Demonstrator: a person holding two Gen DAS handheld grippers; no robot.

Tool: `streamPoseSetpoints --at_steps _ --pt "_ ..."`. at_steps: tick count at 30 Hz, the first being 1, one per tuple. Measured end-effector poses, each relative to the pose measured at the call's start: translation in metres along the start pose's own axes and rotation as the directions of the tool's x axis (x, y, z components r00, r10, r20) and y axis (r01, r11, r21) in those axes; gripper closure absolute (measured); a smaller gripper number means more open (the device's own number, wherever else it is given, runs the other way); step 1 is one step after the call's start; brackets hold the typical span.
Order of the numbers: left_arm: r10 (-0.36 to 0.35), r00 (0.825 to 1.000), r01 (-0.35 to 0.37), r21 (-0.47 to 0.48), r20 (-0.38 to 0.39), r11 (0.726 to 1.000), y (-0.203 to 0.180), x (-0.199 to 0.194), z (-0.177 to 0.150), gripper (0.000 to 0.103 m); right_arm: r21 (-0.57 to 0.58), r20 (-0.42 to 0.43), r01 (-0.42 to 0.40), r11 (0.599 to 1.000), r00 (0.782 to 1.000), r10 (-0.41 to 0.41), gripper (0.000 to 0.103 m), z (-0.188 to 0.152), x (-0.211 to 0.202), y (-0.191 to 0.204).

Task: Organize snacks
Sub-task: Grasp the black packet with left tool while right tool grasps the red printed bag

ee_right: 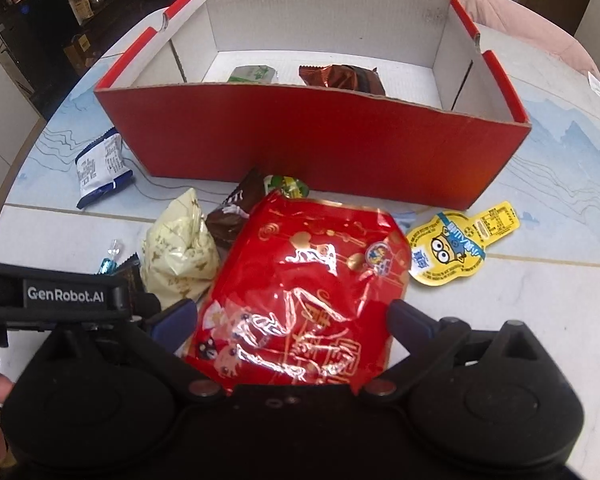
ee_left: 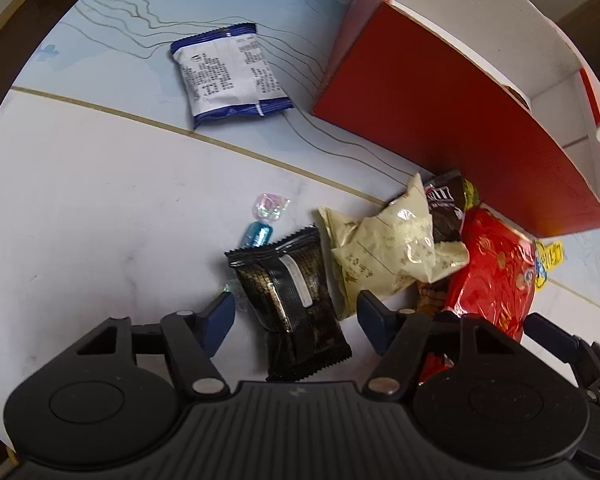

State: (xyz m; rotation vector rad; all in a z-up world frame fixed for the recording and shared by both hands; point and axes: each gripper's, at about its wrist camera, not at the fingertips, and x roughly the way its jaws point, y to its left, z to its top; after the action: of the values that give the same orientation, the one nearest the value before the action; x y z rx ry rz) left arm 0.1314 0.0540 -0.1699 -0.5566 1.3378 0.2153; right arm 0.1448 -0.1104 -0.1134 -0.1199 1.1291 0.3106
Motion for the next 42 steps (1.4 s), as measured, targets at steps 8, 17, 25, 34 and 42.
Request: streamPoseSetpoints --at_steps 8,17,25,34,42 --pt "-0.015 1.0 0.015 0.008 -0.003 1.0 0.005 0.001 0.001 0.05 0.017 -0.015 0.009 1.0 1.0 -0.008 0.0 0.0 0.007 0.0" --pt "-0.033 0.999 0.033 0.019 -0.005 0.999 0.009 -0.003 0.0 0.066 0.096 -0.036 -0.019 0.995 0.999 0.022 0.001 -0.003 0.013 -0.012" --pt "-0.069 0.998 0.069 0.009 -0.004 0.998 0.018 -0.002 -0.001 0.071 0.115 0.019 -0.091 0.989 0.996 0.09 0.018 -0.007 0.0 -0.021" --pt "-0.105 0.994 0.105 -0.029 -0.003 0.994 0.033 -0.007 0.001 0.076 0.143 0.064 -0.177 0.974 0.983 0.17 0.048 -0.007 -0.017 -0.033" --pt "-0.114 0.993 0.114 -0.031 0.002 0.993 0.036 -0.016 -0.001 0.077 0.148 0.088 -0.203 0.968 0.978 0.192 0.066 -0.008 -0.035 -0.039"
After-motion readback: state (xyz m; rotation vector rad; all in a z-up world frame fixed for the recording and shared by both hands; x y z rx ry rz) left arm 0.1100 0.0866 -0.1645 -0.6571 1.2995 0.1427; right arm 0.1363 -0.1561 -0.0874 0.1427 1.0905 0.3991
